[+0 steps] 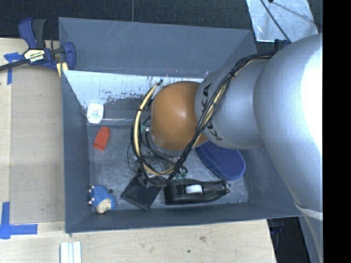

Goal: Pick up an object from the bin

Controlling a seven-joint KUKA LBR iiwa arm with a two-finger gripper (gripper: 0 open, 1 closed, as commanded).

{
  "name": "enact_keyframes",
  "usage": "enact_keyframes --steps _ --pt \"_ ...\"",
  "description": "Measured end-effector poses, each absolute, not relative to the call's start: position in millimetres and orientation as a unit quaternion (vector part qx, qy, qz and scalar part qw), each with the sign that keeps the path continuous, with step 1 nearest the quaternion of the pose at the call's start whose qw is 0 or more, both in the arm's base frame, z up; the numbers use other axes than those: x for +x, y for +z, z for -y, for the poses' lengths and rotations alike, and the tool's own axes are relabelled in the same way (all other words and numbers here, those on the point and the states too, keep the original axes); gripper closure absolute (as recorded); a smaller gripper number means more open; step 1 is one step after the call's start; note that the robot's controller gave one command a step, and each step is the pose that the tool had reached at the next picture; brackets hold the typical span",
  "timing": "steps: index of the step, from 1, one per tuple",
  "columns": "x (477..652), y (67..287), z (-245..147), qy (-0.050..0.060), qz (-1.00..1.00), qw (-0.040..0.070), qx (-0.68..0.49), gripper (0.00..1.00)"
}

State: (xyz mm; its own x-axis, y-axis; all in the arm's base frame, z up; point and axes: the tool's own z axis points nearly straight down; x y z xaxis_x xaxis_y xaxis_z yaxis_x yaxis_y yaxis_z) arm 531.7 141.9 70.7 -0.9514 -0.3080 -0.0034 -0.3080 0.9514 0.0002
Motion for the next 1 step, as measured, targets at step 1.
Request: enact_keyframes --steps 1 --pt "520.3 228.5 -134.1 0.000 -0.990 0.006 -0.140 1.00"
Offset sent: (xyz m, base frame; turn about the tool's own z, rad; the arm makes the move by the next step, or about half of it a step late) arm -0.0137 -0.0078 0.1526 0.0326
